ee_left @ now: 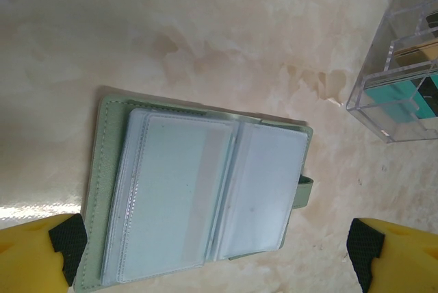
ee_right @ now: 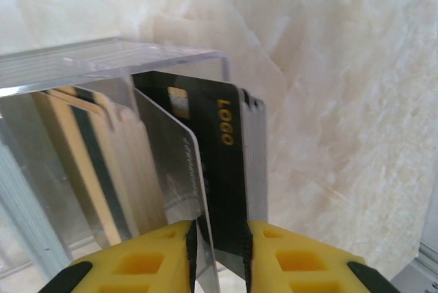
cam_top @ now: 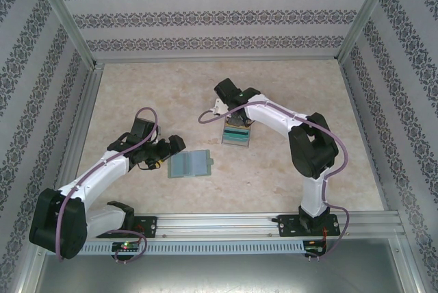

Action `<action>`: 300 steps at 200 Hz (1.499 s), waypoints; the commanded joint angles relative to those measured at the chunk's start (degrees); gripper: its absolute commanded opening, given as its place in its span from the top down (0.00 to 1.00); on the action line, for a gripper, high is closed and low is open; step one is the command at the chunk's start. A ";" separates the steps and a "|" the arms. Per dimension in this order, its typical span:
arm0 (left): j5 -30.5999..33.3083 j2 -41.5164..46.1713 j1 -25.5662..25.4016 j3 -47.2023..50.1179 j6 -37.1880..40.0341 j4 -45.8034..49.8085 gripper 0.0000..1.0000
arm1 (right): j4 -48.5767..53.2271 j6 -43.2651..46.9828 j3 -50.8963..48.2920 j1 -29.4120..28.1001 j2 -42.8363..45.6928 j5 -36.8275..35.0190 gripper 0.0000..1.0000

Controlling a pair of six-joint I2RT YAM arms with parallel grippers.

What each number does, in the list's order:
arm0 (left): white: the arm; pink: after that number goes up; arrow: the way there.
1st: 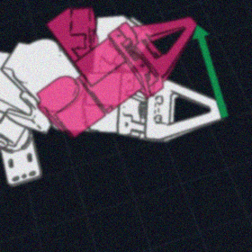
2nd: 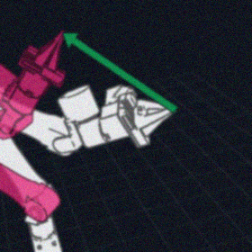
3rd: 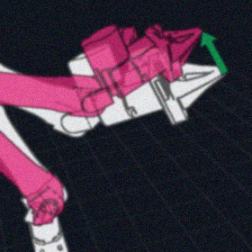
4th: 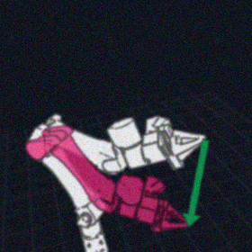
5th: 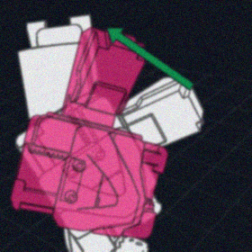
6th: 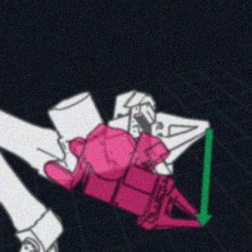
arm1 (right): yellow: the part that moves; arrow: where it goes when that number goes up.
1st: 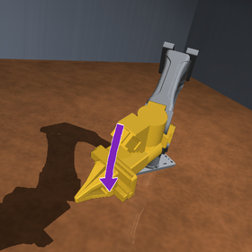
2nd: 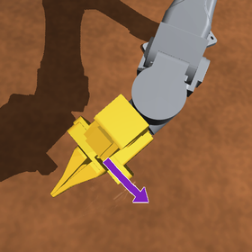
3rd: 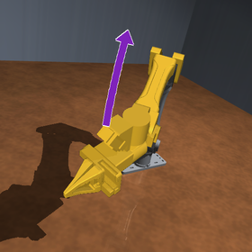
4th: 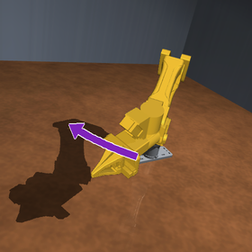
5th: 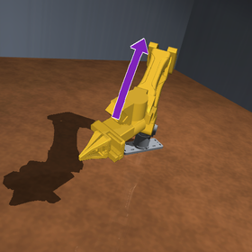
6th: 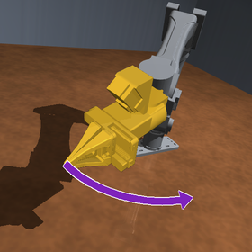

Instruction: Take the credit cards out of the card holder

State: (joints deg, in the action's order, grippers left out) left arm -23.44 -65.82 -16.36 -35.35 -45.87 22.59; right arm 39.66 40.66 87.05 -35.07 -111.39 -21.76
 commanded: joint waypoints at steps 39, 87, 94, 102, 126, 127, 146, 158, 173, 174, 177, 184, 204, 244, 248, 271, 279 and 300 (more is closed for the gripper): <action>0.71 0.52 0.72 0.53 -0.45 1.67 0.00 | -2.15 -2.98 3.01 2.04 -1.27 -5.14 0.73; 0.39 0.42 0.70 0.53 -0.17 1.24 0.00 | -0.11 -12.15 2.79 1.28 4.52 -0.33 0.73; 0.13 0.18 0.68 0.72 -0.23 0.86 0.01 | 0.58 -14.94 2.57 1.09 5.91 1.26 0.73; -0.47 -0.09 0.66 0.86 -0.19 0.31 0.02 | 1.37 -18.24 2.14 0.74 7.66 3.67 0.73; -1.64 -1.28 0.70 1.33 -0.49 -1.16 0.06 | 1.58 -29.29 -1.47 -0.81 13.15 11.79 0.73; -1.67 -1.35 0.75 1.34 -0.52 -1.19 0.06 | 1.53 -29.71 -1.63 -0.89 13.36 12.29 0.73; -2.95 -2.89 0.71 1.69 -0.68 -2.29 0.08 | -0.54 -38.94 -6.56 -2.72 17.16 18.19 0.75; -3.84 -3.76 0.68 1.95 -0.90 -3.21 0.10 | -2.18 -44.47 -9.40 -3.91 18.76 22.27 0.76; -4.92 -4.99 0.71 2.07 -1.00 -4.16 0.11 | -4.48 -50.92 -12.74 -5.93 19.54 25.60 0.76; -5.02 -5.09 0.67 2.10 -0.99 -4.19 0.11 | -4.62 -51.37 -12.94 -6.08 19.50 25.83 0.76; -5.15 -5.32 0.64 2.05 -0.98 -4.29 0.11 | -5.07 -52.40 -13.53 -6.54 19.50 26.29 0.76; -5.36 -5.91 0.70 1.96 -0.91 -4.41 0.11 | -5.98 -54.88 -14.72 -7.71 19.31 26.92 0.76; -5.61 -7.15 0.68 1.92 -0.75 -4.56 0.11 | -9.59 -59.86 -17.96 -11.21 17.83 29.06 0.75; -6.18 -8.68 0.72 2.15 -0.37 -4.84 0.11 | -16.07 -67.82 -22.21 -15.30 12.80 32.04 0.75; -6.26 -8.82 0.73 2.15 -0.28 -4.88 0.11 | -16.50 -68.41 -22.53 -15.50 12.23 32.23 0.76; -6.38 -9.28 0.71 2.21 -0.19 -4.84 0.11 | -18.48 -70.99 -23.43 -16.15 9.32 33.95 0.76; -6.35 -9.32 0.64 2.22 -0.11 -5.01 0.11 | -18.96 -71.48 -23.67 -16.29 8.45 34.13 0.76; -6.52 -9.62 0.76 2.35 -0.02 -5.34 0.11 | -19.82 -72.29 -24.07 -16.45 6.46 34.50 0.77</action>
State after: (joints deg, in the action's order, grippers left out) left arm -28.97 -74.98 -16.36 -33.61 -46.48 18.81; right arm 22.76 -28.10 63.92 -50.89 -103.07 10.92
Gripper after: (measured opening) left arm 0.893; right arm 0.234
